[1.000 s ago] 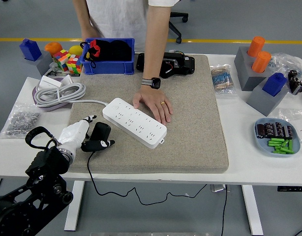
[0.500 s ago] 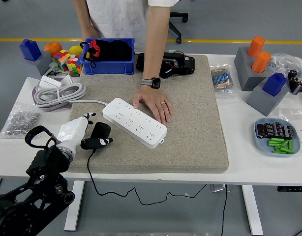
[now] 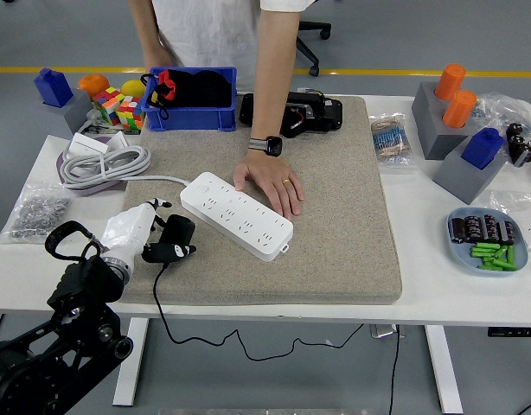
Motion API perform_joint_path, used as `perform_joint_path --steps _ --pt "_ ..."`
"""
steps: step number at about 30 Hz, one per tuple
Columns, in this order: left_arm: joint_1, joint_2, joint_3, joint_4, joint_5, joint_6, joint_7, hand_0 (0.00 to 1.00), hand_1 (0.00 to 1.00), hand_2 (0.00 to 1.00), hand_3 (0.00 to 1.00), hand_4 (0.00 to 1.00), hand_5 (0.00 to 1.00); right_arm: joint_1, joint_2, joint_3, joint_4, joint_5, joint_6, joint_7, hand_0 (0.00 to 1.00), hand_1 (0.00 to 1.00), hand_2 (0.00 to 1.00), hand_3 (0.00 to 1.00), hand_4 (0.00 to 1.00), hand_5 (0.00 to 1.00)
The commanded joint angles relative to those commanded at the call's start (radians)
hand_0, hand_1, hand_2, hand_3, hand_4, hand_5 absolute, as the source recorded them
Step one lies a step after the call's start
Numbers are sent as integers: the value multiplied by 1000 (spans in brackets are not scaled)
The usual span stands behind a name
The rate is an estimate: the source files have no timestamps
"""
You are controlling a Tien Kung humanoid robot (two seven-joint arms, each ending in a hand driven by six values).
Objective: Press the white button,pick up the black plug,place it near the board,insert it into the board
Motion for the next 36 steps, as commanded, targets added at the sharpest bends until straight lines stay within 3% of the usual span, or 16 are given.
perform_joint_path --steps 2,3,8,9,26,27,32,33,36 --pt "0 -1 1 0 1 1 0 316 561 562 771 998 289 0 0 -1 0 0 -1 1 634 634 613 600 682 432" --pt "0 -1 0 1 1 4 0 292 542 542 739 998 199 0 -1 -1 0 1 -1 2 634 632 613 599 682 430" --pt "-6 0 2 0 0 20 0 292 542 542 739 998 199 1 0 0 1 1 -2 4 634 632 613 599 682 430" --pt "-8 0 2 1 -4 20 0 265 502 510 710 998 161 1 0 1 0 1 -3 4 633 631 611 599 681 430" --pt "-18 -9 13 16 -21 45 -8 234 460 465 685 982 161 0 0 -4 0 1 -4 5 632 631 611 597 684 421" --pt "-19 -9 13 17 -20 48 -10 215 413 424 591 950 115 1 0 -4 0 1 -4 5 632 630 610 596 683 415" --pt "-23 -7 20 18 -13 55 -11 215 413 424 591 950 115 3 -1 -5 1 3 -5 7 632 630 610 596 683 415" --pt "-23 -7 21 18 -13 55 -11 228 412 416 560 814 2 4 -1 -5 1 3 -6 7 632 629 610 596 683 411" --pt "-26 -6 23 20 -16 50 -9 228 412 416 560 814 2 4 -2 -6 1 4 -7 9 632 629 610 596 683 411"
